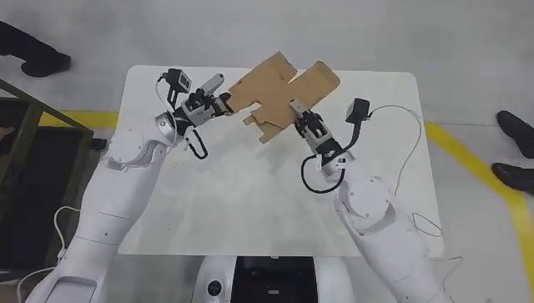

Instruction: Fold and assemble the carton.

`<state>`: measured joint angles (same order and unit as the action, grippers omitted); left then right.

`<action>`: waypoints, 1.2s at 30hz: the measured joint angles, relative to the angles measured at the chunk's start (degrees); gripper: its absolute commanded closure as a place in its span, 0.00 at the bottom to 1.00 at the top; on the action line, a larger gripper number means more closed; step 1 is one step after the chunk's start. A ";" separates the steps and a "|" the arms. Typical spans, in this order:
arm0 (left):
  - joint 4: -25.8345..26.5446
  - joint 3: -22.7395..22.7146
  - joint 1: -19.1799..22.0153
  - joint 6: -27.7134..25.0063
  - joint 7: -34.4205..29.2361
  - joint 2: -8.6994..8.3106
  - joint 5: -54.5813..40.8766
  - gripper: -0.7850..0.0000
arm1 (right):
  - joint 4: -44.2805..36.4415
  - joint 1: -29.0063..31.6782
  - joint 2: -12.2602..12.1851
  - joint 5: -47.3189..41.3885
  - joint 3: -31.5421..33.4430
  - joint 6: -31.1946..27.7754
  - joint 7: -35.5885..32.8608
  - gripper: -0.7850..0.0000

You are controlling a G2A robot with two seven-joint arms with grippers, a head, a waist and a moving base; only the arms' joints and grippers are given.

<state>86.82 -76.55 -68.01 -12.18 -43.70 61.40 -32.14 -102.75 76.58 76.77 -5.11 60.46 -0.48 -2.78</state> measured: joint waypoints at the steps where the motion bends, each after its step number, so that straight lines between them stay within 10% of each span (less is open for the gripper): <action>1: 0.35 0.11 -0.07 -0.28 0.34 0.02 0.73 0.00 | -0.09 -0.02 0.13 0.50 -0.37 0.44 1.10 1.00; 4: 1.32 0.40 -0.25 -0.83 0.92 0.06 2.77 0.00 | -0.32 -0.05 0.50 1.77 -1.29 1.58 3.97 1.00; 7: 1.64 0.72 -0.38 -0.46 1.29 0.14 3.42 0.65 | -0.51 -0.06 0.77 2.56 -1.85 2.23 5.33 1.00; 10: 1.54 1.23 -0.31 0.43 1.74 0.32 2.80 1.00 | -0.78 -0.07 0.97 3.34 -2.30 2.46 5.73 1.00; 19: -0.40 2.87 1.12 1.08 2.96 0.88 3.37 1.00 | -1.26 0.19 1.38 4.93 -2.59 2.29 5.95 1.00; 20: -0.45 2.98 1.23 1.08 2.97 0.93 3.37 1.00 | -1.29 0.21 1.41 5.15 -2.57 2.30 5.89 0.87; 22: -0.52 3.22 1.45 1.13 2.74 1.03 3.05 1.00 | -1.39 0.21 1.46 5.46 -2.39 2.43 5.73 0.16; 23: -0.58 3.32 1.53 1.15 2.52 1.08 2.87 1.00 | -1.40 0.18 1.49 5.48 -2.28 2.49 5.66 0.00; 29: -2.16 3.02 2.43 1.06 0.92 1.18 2.07 1.00 | -0.56 -0.43 1.43 4.21 -0.84 1.08 1.65 0.00; 36: -4.33 -1.17 4.33 0.44 -7.76 0.06 4.07 1.00 | 4.45 -1.86 -0.11 -2.45 5.53 -11.12 -17.89 0.00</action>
<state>82.49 -77.72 -63.68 -11.74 -51.46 61.46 -28.07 -98.31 74.72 76.66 -7.57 65.99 -11.60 -20.67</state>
